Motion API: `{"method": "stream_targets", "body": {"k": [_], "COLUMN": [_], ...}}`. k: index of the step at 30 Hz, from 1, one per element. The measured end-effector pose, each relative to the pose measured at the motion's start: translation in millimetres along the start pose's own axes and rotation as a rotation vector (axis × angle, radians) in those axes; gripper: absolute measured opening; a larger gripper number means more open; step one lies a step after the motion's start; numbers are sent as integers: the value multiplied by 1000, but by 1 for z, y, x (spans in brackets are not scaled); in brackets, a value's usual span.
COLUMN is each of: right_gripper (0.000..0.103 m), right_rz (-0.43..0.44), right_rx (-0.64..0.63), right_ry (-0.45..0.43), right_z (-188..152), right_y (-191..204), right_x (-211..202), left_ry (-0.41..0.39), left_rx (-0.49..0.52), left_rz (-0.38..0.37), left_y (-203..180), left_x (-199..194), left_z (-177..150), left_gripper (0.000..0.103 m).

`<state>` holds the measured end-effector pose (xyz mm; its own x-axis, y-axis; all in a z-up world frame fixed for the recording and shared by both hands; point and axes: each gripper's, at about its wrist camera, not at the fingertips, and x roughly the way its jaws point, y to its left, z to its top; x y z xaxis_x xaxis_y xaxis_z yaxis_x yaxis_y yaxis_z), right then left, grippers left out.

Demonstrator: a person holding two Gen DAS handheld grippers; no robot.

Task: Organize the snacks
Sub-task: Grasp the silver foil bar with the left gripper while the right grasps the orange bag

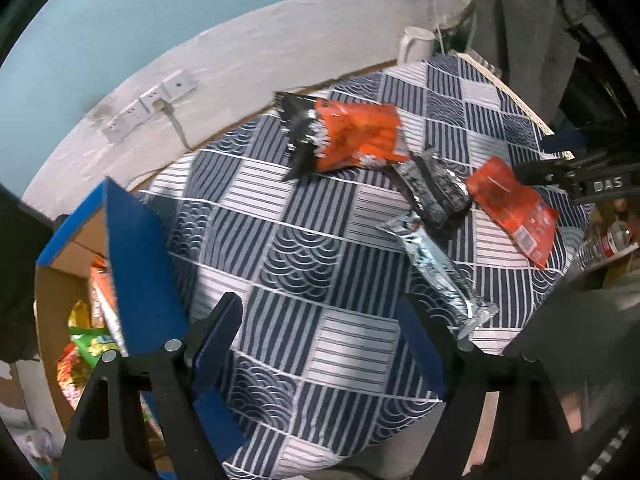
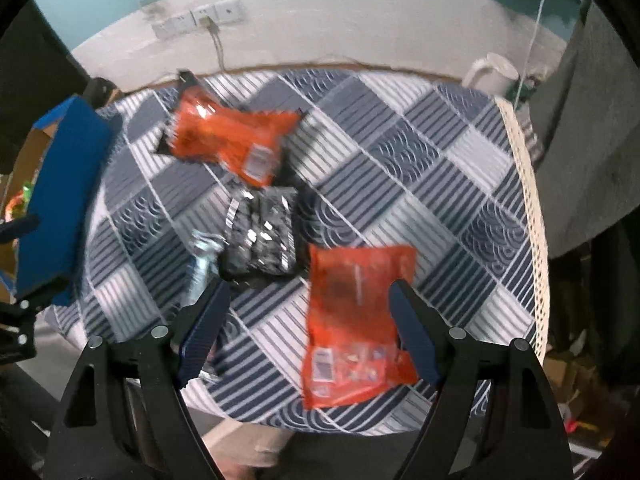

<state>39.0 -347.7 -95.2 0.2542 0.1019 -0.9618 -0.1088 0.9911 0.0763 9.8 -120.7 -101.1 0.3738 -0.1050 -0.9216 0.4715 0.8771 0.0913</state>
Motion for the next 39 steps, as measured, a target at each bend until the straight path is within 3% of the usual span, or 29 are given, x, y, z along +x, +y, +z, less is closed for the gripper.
{"method": "stream_targets", "body": {"k": [7, 14, 22, 29, 39], "right_gripper": [81, 81, 81, 81, 81], "right_rz": [6, -2, -110, -183, -146], "right_rx": [46, 28, -55, -52, 83], "right_ry": [103, 121, 154, 158, 139], "right_z": [-17, -26, -31, -38, -39], "right_y": [-29, -28, -15, -21, -56], "right_x": [42, 58, 80, 80, 67], "left_ry": [57, 100, 125, 144, 169], "left_rx": [4, 3, 4, 24, -6], "left_rz": [-37, -39, -64, -64, -102], "left_y": [-16, -28, -40, -51, -57], "left_x": [25, 48, 62, 75, 85], "left_z": [5, 6, 6, 8, 14], "left_gripper": [81, 81, 81, 81, 81]}}
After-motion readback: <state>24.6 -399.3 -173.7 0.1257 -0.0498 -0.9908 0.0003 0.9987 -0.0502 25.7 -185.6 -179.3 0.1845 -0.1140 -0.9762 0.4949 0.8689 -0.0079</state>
